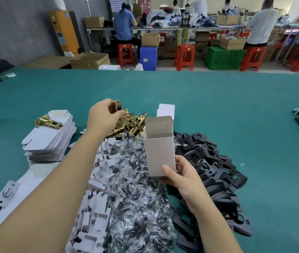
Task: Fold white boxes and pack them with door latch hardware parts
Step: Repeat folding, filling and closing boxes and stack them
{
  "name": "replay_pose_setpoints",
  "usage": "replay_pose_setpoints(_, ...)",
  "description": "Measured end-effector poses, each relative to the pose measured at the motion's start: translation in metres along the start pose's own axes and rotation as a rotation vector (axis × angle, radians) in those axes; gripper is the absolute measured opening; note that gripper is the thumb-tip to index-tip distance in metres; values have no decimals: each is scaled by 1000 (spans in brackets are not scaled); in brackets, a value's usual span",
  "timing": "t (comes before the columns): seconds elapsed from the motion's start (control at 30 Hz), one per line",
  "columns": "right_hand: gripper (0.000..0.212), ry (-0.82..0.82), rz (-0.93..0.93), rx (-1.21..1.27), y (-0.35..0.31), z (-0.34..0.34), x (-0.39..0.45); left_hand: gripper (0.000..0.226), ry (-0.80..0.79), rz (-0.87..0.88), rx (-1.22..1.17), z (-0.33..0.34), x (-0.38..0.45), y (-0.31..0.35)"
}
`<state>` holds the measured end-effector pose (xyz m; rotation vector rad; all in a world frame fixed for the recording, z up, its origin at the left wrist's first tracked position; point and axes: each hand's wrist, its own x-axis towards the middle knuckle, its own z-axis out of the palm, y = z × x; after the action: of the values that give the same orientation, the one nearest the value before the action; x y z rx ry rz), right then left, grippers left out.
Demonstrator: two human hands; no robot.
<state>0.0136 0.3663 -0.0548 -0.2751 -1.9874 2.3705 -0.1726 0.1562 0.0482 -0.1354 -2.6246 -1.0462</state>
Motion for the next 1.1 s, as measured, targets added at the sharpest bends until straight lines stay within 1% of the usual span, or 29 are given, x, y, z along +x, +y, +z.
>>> replay_pose_setpoints(0.07,35,1,4,1,1,0,1,19,37,45,-105,-19,-5,15)
replay_pose_setpoints(0.13,35,-3,7,5,2,0,1,25,35,99,-246,-36,-15,31)
replay_pose_setpoints(0.2,34,-7,14,16,2,0,1,30,-28,169,-416,-48,-29,44)
replay_pose_setpoints(0.3,34,-20,23,31,1,0,0,34,-171,229,-665,-57,-50,58)
replay_pose_setpoints(0.37,34,-33,17,40,0,1,-1,36,-230,246,-701,-56,-60,64)
replay_pose_setpoints(0.43,33,-50,9,54,-1,2,-2,38,-236,272,-635,-52,-67,67)
replay_pose_setpoints(0.6,34,-79,-17,76,-3,3,-4,40,-216,388,-339,-44,-78,70)
replay_pose_setpoints(0.73,34,-84,-50,85,-3,5,-4,39,-239,445,-183,-42,-84,75)
replay_pose_setpoints(0.83,38,-97,-71,124,-4,7,-5,39,-267,486,-108,-39,-89,80)
replay_pose_setpoints(0.93,45,-123,-69,235,-3,7,-4,37,-237,485,-39,-35,-93,83)
replay_pose_setpoints(1.1,46,-127,-90,250,-1,7,-2,23,-249,470,-21,-32,-94,78)
